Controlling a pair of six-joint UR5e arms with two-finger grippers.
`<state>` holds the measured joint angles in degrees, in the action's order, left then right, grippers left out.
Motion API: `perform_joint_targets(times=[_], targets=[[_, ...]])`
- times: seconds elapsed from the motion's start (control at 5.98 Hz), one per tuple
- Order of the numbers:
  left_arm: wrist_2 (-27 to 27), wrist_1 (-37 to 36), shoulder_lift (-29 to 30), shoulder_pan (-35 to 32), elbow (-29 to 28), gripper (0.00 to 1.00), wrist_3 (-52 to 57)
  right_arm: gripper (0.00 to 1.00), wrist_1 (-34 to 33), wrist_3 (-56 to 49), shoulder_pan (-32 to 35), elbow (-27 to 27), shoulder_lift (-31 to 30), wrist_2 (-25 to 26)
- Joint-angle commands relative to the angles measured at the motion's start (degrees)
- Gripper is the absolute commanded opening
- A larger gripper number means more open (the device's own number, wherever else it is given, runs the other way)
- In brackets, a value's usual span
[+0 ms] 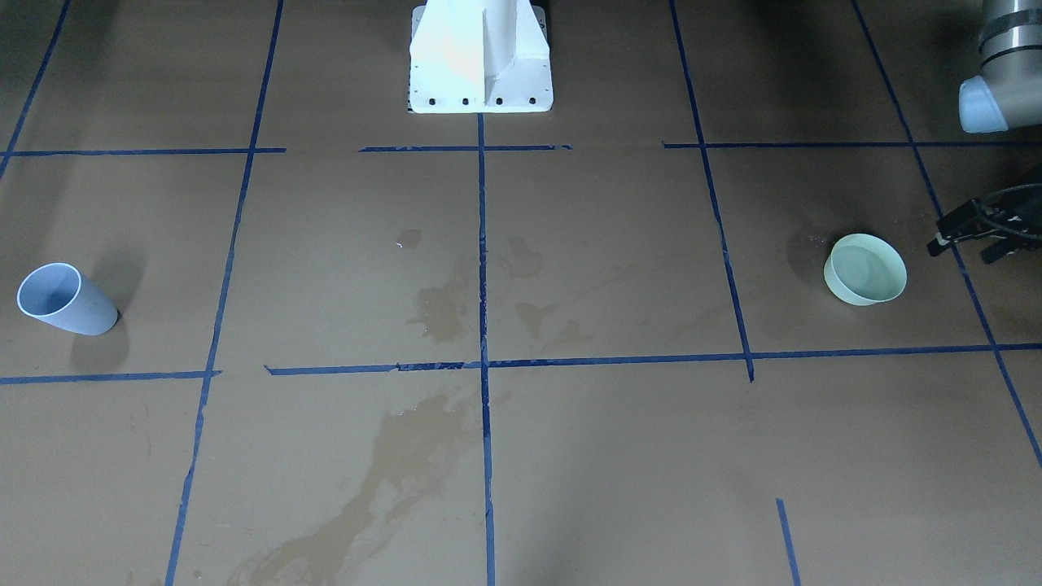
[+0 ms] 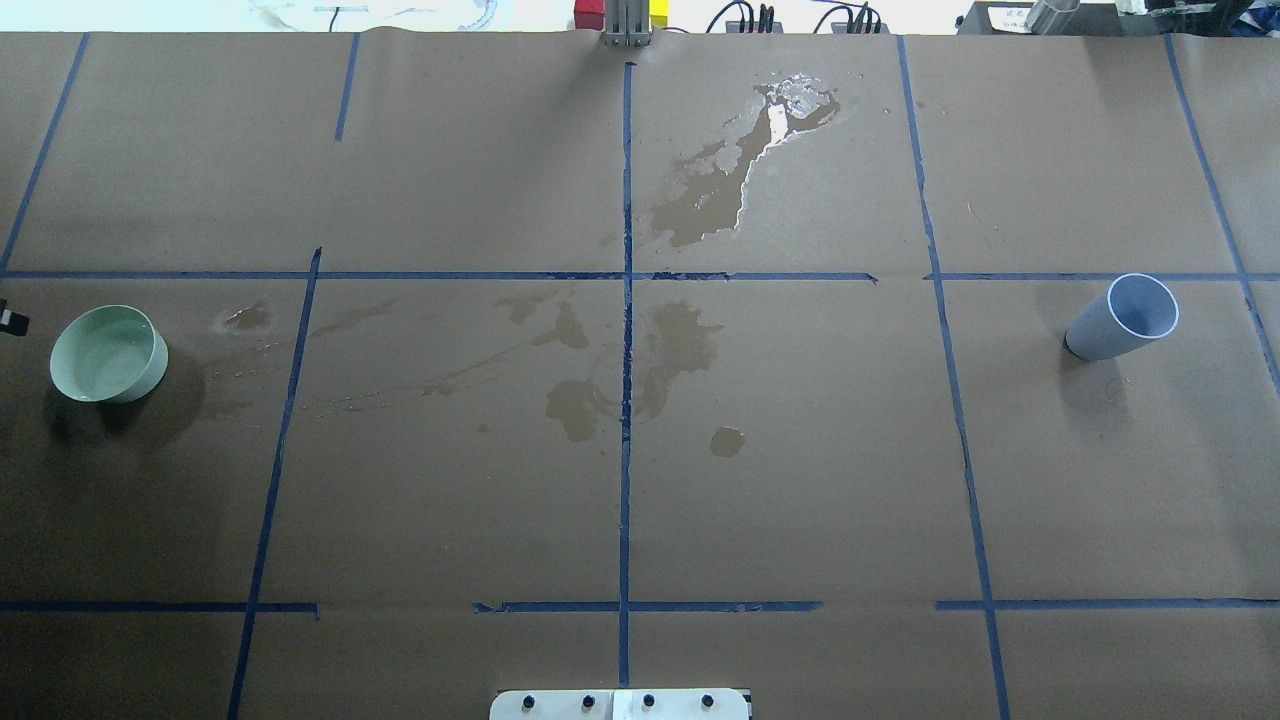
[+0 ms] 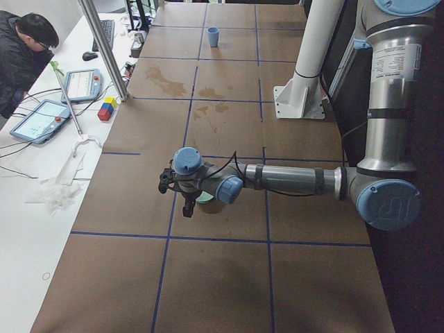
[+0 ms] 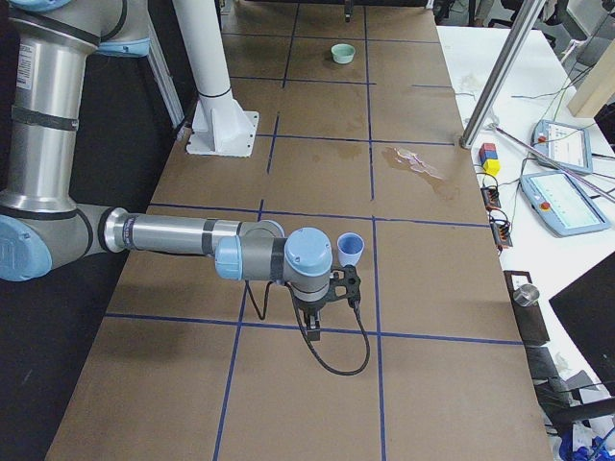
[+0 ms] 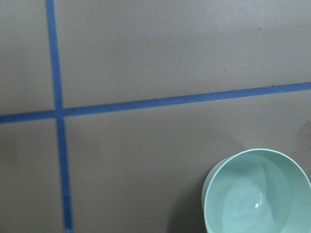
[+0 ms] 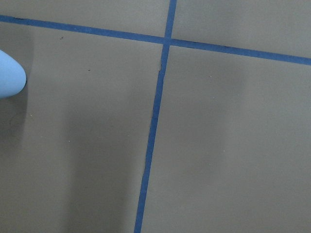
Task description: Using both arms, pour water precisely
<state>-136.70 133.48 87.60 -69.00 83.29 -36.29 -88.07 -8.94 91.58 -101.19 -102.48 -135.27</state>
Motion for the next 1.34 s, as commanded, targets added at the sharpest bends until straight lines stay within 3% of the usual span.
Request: perform_joint_targets(times=[0.0,0.17,0.33,0.5,0.67,1.17], targets=[[3.16,5.04,0.2,5.43,-2.17,1.0,-7.04,1.0,0.0,-0.02,0.0,0.03,0.0,0.09],[3.71,4.86,0.37,6.41,-2.43,1.0,-7.04,1.0,0.0,-0.11,0.0,0.12,-0.18,0.09],[3.89,4.78,0.46,6.77,-2.35,0.88,-7.04,1.0,0.0,-0.11,0.0,0.12,-0.26,0.09],[3.9,4.6,0.55,7.81,-2.52,0.28,-7.21,1.0,0.0,-0.11,0.0,0.12,-0.35,0.09],[3.9,4.6,0.55,8.52,-2.61,0.07,-7.22,1.0,0.0,-0.11,0.0,0.12,-0.44,0.09],[3.55,3.99,1.34,8.53,-2.09,0.0,-7.3,1.0,0.09,-0.11,0.0,0.12,-0.44,0.09]])
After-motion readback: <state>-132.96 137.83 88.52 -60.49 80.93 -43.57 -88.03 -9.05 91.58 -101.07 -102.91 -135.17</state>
